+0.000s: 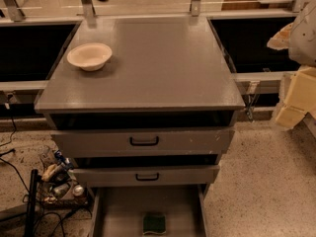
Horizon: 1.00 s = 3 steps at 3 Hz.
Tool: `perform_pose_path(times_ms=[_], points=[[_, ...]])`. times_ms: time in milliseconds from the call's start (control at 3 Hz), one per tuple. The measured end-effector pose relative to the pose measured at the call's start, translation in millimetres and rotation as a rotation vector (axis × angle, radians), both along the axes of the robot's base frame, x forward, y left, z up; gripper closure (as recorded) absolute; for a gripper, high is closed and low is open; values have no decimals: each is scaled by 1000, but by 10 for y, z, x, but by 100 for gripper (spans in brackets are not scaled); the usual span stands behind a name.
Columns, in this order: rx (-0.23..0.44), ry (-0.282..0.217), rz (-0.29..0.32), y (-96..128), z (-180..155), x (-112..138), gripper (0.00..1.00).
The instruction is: Pick sponge from bottom drawer and place on counter
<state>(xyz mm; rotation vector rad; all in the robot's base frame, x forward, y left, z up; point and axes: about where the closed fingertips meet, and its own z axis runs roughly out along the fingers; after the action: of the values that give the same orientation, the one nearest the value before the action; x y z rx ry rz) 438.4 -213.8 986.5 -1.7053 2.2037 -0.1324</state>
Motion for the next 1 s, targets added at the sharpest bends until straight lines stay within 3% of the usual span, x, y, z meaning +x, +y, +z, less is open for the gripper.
perform_pose_path(times_ms=[333, 1000], points=[[5, -5, 1, 9, 10, -10, 0], [60, 118, 8, -70, -707, -406, 0]])
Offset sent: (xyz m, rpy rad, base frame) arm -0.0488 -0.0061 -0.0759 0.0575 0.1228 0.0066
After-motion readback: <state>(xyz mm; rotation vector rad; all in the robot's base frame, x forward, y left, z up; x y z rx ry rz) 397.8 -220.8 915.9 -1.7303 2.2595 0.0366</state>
